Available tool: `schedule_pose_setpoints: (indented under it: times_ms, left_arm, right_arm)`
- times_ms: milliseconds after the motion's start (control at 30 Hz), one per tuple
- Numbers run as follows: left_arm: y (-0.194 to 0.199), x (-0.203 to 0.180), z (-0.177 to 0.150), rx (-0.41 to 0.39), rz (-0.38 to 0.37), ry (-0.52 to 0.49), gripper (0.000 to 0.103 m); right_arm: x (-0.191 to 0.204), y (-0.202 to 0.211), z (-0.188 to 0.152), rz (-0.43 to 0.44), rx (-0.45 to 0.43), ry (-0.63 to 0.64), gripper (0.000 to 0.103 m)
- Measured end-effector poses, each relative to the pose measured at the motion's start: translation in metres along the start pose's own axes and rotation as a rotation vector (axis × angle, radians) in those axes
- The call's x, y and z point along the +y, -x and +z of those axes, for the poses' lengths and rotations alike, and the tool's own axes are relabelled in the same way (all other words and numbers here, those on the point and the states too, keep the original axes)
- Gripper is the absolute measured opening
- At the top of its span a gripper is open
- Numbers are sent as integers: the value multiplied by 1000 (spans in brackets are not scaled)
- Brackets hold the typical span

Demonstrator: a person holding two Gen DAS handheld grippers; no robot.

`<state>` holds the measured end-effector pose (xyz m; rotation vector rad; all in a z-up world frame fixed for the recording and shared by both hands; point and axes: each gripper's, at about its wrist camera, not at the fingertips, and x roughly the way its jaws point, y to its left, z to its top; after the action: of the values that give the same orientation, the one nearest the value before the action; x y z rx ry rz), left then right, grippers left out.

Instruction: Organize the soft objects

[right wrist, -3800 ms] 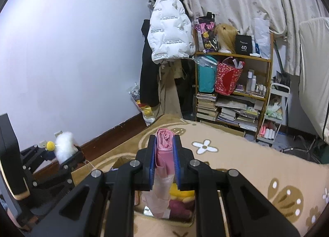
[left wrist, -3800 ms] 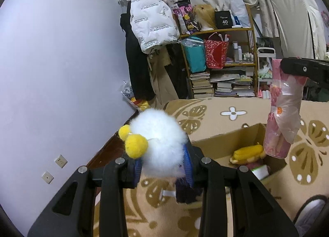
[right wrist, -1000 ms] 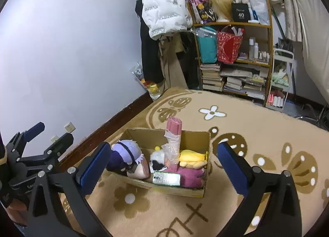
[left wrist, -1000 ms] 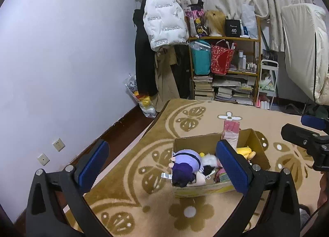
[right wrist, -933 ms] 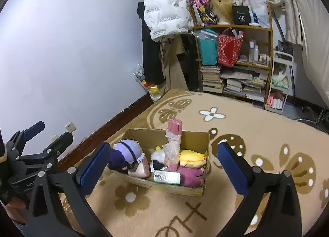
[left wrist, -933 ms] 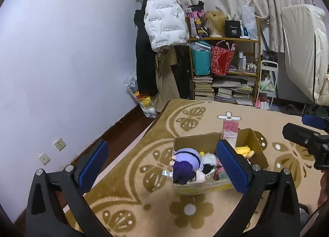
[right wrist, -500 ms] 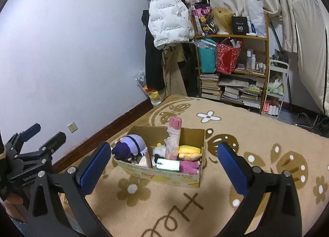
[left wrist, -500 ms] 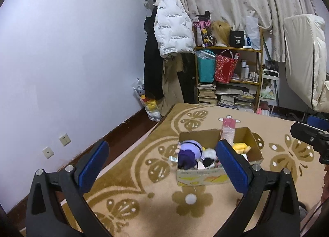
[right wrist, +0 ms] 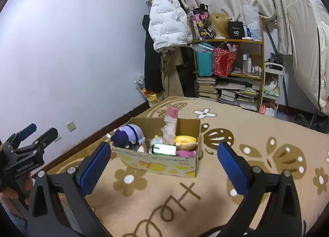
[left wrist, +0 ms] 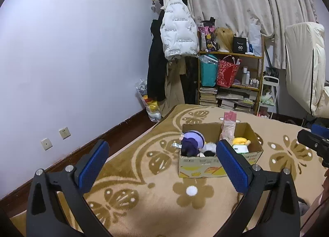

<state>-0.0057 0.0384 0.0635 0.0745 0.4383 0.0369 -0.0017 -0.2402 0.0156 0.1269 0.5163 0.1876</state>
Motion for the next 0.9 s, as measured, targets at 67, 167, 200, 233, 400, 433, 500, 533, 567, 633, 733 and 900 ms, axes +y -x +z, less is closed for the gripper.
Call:
schedule_pose_setpoints:
  times_ms: [67,167,200,233,400,433,500,533,567,633,733,900]
  left_arm:
    - [0,0,-3,-3,-3,-2,103]
    - [1,-3,-7,-11,-11,-16,103]
    - [1,-4,-7,-13,-15,-21,103]
    - [1,-6,-8,-13,-15,-27,103]
    - [-4,-11,-12,11,-13,-52,103]
    - [-6,-12,-14,16,-6,-58,103]
    - [-8,-13,-15,22,-3,-63,103]
    - [-8,-14,-15,22,-6,-63,103]
    - [-8,-14,-15,22,-5,-63,103]
    - [-8,-14,-15,22,-6,-67,103]
    - [-9,-16,-15,22,-5,-76,103]
    - [-10,-17,-16,20,-14,-82,103]
  right_arm:
    - [-2,-2,-5,5,9,-14,103]
    - [-3,-3,-10,10,13,-20,103]
    - [-3,-4,-11,8,14,-18,103]
    - [-3,-4,-11,7,13,-16,103]
    - [-5,-7,-15,7,24,-23,103]
    - [-5,-7,-17,5,25,-23,103]
    - [-5,-9,-19,-2,30,-15,103]
    - [-5,-9,-20,-8,30,-9,103]
    - [-5,-10,-19,-9,31,-8,103]
    - [-5,-10,-19,-9,30,-12,103]
    - [-5,-10,-19,-9,32,-10,103]
    - [-7,-11,-20,-7,35,-12,103]
